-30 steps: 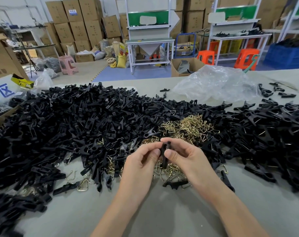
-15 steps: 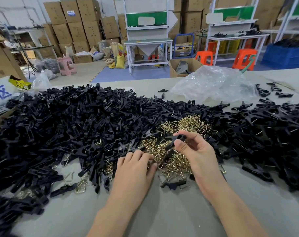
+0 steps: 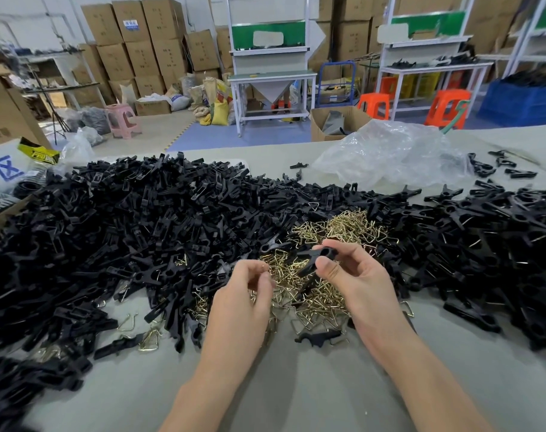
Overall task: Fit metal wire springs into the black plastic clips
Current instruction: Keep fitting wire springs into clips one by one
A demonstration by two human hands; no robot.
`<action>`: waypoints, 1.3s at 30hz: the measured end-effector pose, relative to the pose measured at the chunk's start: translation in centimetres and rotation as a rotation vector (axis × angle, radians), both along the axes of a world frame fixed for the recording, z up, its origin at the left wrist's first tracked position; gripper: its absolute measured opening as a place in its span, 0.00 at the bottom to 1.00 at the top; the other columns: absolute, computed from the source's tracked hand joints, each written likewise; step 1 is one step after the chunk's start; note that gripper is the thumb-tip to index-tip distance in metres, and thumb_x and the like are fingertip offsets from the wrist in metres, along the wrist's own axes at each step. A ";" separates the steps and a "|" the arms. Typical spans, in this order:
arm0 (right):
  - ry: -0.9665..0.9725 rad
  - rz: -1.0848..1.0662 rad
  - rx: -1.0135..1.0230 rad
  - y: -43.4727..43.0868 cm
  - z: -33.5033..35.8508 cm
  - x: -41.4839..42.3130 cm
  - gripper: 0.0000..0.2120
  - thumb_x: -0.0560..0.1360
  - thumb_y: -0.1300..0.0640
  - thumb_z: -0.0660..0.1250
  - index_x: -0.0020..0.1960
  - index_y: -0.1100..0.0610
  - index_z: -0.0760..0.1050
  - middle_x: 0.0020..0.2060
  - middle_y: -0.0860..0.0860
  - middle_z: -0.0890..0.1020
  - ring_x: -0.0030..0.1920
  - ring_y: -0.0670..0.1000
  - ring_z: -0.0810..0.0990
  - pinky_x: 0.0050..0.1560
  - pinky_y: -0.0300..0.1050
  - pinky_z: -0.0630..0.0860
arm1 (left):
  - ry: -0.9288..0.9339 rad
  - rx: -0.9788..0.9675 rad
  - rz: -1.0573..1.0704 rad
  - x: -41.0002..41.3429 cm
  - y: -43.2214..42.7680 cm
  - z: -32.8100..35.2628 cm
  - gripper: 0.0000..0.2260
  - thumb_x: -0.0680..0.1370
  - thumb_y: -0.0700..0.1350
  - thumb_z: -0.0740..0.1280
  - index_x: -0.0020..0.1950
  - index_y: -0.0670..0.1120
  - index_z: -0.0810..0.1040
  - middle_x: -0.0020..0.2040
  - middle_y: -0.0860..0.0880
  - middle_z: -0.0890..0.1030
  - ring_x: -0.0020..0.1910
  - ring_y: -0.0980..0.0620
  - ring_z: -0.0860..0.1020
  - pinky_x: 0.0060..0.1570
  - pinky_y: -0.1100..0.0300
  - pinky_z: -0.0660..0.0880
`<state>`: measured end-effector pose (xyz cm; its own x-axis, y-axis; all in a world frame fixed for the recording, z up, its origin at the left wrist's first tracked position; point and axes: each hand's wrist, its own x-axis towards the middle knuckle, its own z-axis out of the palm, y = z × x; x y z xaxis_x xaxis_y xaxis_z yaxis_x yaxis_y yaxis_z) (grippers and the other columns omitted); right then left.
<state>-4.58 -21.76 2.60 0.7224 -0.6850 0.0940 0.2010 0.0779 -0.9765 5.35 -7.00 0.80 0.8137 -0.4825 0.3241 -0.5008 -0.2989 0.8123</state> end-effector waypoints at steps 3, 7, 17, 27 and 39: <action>-0.015 0.057 -0.026 0.0 -0.1 0.1 0.11 0.74 0.61 0.75 0.55 0.52 0.83 0.54 0.47 0.86 0.55 0.44 0.83 0.53 0.31 0.76 | 0.100 -0.091 -0.045 -0.3 -0.2 0.6 0.09 0.81 0.48 0.62 0.54 0.63 0.69 0.44 0.60 0.85 0.22 0.59 0.67 0.25 0.69 0.65; -0.007 0.097 -0.033 0.1 -0.2 0.2 0.12 0.70 0.57 0.77 0.51 0.47 0.84 0.54 0.46 0.86 0.53 0.43 0.84 0.53 0.30 0.75 | 0.222 -0.179 -0.063 -0.4 -0.2 1.3 0.10 0.81 0.43 0.62 0.57 0.59 0.73 0.43 0.58 0.86 0.39 0.64 0.81 0.35 0.75 0.70; 0.010 0.153 -0.058 0.4 -0.3 0.3 0.13 0.71 0.67 0.76 0.53 0.56 0.81 0.48 0.45 0.87 0.46 0.41 0.85 0.48 0.28 0.76 | 0.399 -0.312 0.003 0.1 -0.4 1.2 0.03 0.80 0.48 0.68 0.51 0.50 0.80 0.41 0.53 0.86 0.38 0.58 0.82 0.37 0.70 0.74; -0.009 0.223 -0.152 1.1 -0.1 0.4 0.18 0.71 0.67 0.76 0.45 0.42 0.83 0.51 0.46 0.87 0.52 0.48 0.86 0.52 0.34 0.78 | 0.860 -0.536 -0.089 -0.2 -1.2 1.1 0.02 0.78 0.41 0.70 0.47 0.44 0.82 0.42 0.46 0.84 0.35 0.55 0.79 0.35 0.62 0.77; -0.035 0.223 -0.185 1.3 -0.2 0.4 0.19 0.72 0.69 0.76 0.45 0.43 0.82 0.52 0.45 0.87 0.52 0.47 0.86 0.52 0.33 0.78 | 0.887 -0.524 -0.083 -0.2 -1.0 0.9 0.02 0.78 0.42 0.71 0.46 0.45 0.80 0.39 0.46 0.83 0.33 0.55 0.78 0.38 0.58 0.75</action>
<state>-4.15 -20.45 2.44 0.8474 -0.4784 0.2303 0.2328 -0.0550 -0.9710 5.19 -8.03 1.75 0.8332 -0.5193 -0.1902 0.3388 0.2074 0.9177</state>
